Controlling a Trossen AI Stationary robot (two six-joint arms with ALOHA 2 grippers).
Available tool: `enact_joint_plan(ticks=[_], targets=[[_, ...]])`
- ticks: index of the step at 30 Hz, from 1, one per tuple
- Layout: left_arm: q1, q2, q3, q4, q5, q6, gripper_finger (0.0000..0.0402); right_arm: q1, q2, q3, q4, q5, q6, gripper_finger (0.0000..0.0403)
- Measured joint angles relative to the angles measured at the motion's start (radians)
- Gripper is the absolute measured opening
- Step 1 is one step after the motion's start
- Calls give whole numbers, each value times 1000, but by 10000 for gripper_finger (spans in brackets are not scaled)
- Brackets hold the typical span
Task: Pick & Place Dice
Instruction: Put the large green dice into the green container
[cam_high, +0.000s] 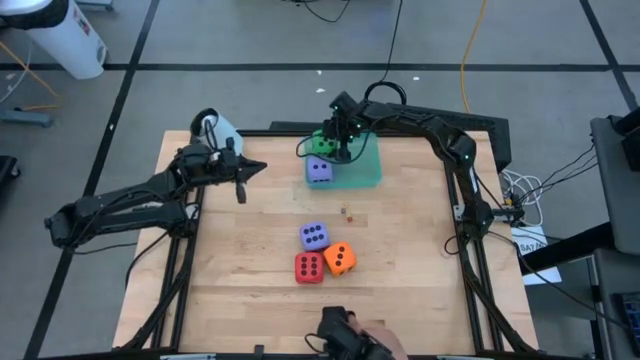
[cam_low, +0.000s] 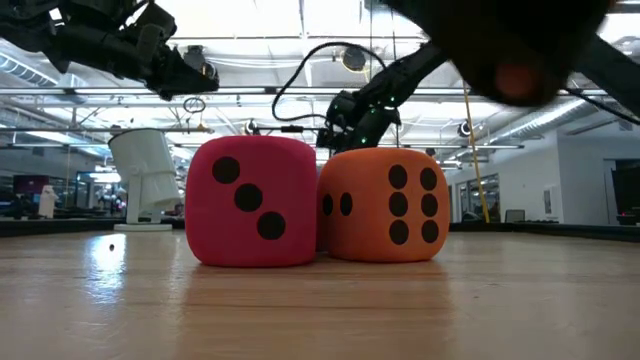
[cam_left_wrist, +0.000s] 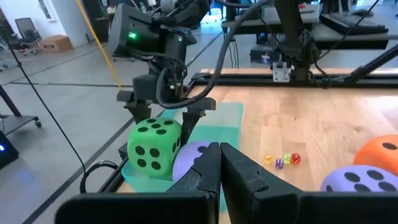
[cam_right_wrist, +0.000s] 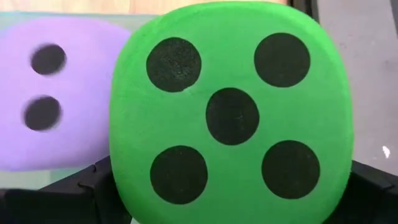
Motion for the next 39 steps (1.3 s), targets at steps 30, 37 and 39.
enact_joint_plan(ticks=[30, 37, 39], targets=[[79, 747, 172, 394, 29, -16, 16, 80, 33, -4, 135, -20, -22, 398], [79, 769, 186, 395, 26, 11, 16, 87, 0, -5, 146, 72, -14, 398], [79, 755, 186, 392, 26, 6, 16, 92, -12, -3, 153, 96, -15, 398]])
